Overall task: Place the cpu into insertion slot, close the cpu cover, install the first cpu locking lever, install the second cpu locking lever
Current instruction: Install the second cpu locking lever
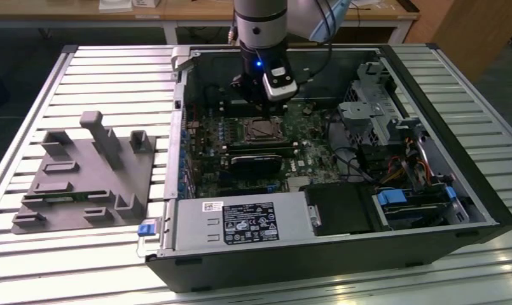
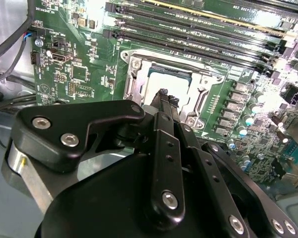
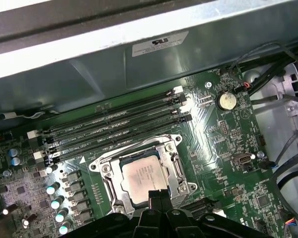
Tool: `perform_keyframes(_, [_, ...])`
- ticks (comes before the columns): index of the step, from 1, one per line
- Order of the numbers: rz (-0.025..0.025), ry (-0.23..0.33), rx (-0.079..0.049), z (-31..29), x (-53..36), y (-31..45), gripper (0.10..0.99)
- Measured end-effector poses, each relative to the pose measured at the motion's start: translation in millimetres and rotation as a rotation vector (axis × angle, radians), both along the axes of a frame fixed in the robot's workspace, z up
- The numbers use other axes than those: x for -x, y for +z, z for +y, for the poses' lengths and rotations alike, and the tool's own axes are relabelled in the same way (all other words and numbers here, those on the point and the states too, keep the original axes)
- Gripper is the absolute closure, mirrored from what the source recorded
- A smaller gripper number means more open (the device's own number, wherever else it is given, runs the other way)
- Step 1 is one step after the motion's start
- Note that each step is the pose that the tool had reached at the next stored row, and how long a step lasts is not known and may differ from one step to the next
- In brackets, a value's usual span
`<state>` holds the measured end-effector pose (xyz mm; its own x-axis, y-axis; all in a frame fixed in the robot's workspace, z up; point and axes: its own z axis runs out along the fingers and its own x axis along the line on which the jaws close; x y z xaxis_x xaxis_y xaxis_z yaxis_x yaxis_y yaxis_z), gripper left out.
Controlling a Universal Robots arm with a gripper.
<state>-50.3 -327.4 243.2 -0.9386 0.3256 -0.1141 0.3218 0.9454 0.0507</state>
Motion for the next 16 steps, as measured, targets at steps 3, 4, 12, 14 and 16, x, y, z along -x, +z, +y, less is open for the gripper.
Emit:
perform_keyframes(3, [0.0,0.0,0.0,-1.0,0.0,0.0,0.98])
perform_keyframes(4, [-0.0001,0.0,0.0,-1.2,0.0,0.0,0.98])
perform_keyframes(12, [0.0001,0.0,0.0,-3.1,0.0,0.0,0.98])
perform_keyframes(14, [0.0,0.0,0.0,-3.4,0.0,0.0,0.98])
perform_keyframes(16, [0.0,0.0,0.0,-3.7,0.0,0.0,0.98])
